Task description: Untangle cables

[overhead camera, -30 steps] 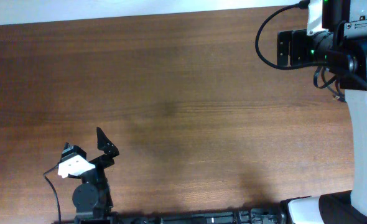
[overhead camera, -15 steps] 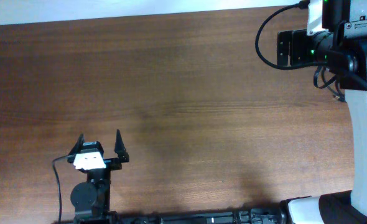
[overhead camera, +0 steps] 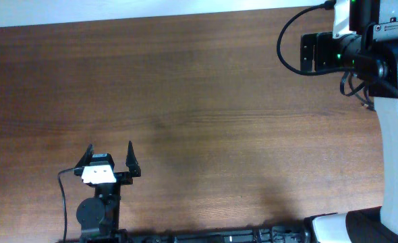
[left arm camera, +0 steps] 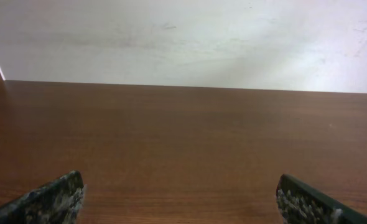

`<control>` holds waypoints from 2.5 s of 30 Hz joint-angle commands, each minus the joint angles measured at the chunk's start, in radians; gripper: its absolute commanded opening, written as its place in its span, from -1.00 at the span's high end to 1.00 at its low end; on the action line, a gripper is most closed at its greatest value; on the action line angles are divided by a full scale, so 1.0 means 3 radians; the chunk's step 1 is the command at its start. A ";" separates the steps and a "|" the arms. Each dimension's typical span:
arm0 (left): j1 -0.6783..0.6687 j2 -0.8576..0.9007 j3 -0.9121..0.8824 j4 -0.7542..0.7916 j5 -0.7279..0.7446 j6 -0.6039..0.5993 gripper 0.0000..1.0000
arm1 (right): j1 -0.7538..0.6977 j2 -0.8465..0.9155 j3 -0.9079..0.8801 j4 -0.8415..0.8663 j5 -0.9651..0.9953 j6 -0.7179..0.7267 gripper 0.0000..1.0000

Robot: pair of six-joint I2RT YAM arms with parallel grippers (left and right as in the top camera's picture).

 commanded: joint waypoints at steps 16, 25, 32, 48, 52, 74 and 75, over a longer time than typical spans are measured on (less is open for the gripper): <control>0.0008 -0.0024 -0.0009 -0.0020 -0.0086 0.0041 -0.98 | 0.0015 0.0011 -0.0011 0.0001 0.0064 -0.0010 -0.98; 0.0014 -0.0023 -0.0009 -0.0028 -0.0085 0.0041 -0.98 | 0.0015 0.0011 -0.0011 0.0001 0.0064 -0.0010 -0.98; 0.0014 -0.0023 -0.0009 -0.0028 -0.0085 0.0041 -0.98 | 0.0015 0.0011 -0.0011 0.0001 0.0064 -0.0010 -0.98; 0.0014 -0.0023 -0.0008 -0.0028 -0.0085 0.0041 -0.98 | 0.0015 0.0011 -0.0011 0.0001 0.0064 -0.0010 -0.98; 0.0014 -0.0023 -0.0008 -0.0028 -0.0085 0.0041 -0.98 | 0.0015 0.0011 -0.0011 0.0001 0.0064 -0.0010 -0.97; 0.0014 -0.0023 -0.0008 -0.0028 -0.0085 0.0041 -0.98 | 0.0017 0.0017 -0.0011 -0.0271 -0.0430 -0.0009 -0.98; 0.0014 -0.0023 -0.0008 -0.0028 -0.0086 0.0041 -0.98 | 0.0017 0.0017 -0.0013 -0.0259 -0.0507 -0.0008 -0.97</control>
